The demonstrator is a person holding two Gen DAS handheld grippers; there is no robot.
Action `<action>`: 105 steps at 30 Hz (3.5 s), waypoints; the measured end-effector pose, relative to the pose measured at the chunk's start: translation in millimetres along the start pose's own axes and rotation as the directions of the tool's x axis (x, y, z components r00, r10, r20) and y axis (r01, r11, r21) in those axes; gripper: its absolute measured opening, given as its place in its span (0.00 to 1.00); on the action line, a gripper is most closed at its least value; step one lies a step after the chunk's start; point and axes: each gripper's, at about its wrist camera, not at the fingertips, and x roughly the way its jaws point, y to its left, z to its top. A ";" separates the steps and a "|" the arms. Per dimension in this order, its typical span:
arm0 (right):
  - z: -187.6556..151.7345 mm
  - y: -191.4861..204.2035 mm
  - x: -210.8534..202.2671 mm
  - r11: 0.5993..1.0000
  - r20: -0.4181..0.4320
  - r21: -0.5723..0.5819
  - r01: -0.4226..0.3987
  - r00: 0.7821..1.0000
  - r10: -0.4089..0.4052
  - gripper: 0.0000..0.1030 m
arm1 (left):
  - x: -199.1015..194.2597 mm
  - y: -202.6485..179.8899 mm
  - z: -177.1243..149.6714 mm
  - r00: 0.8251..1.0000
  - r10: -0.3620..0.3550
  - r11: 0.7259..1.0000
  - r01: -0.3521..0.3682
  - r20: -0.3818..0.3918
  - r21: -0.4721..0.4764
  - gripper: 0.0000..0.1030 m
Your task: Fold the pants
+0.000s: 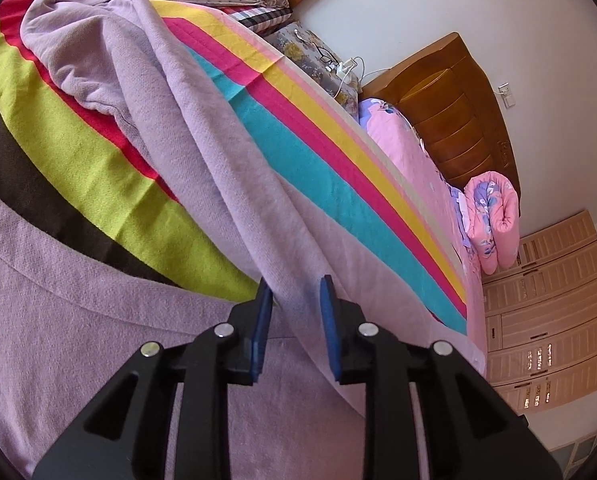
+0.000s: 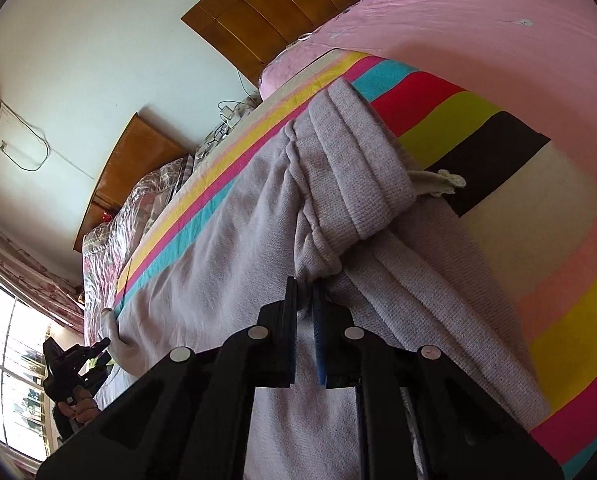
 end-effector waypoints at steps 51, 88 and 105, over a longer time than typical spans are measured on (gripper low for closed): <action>-100.2 -45.1 -83.3 0.998 -0.013 0.012 0.058 0.998 -0.058 0.05 | -125.1 72.7 -163.7 0.994 0.052 0.989 -0.064 0.096 0.130 0.07; -129.9 63.6 -71.5 0.974 -0.147 -0.159 -0.163 0.979 0.140 0.10 | -137.3 35.2 -164.6 0.989 0.062 0.953 -0.099 0.134 0.285 0.05; -136.6 81.6 -66.2 0.944 -0.277 -0.328 -0.047 0.960 -0.049 0.28 | -123.6 58.2 -177.5 0.989 0.131 0.948 -0.145 0.066 0.285 0.05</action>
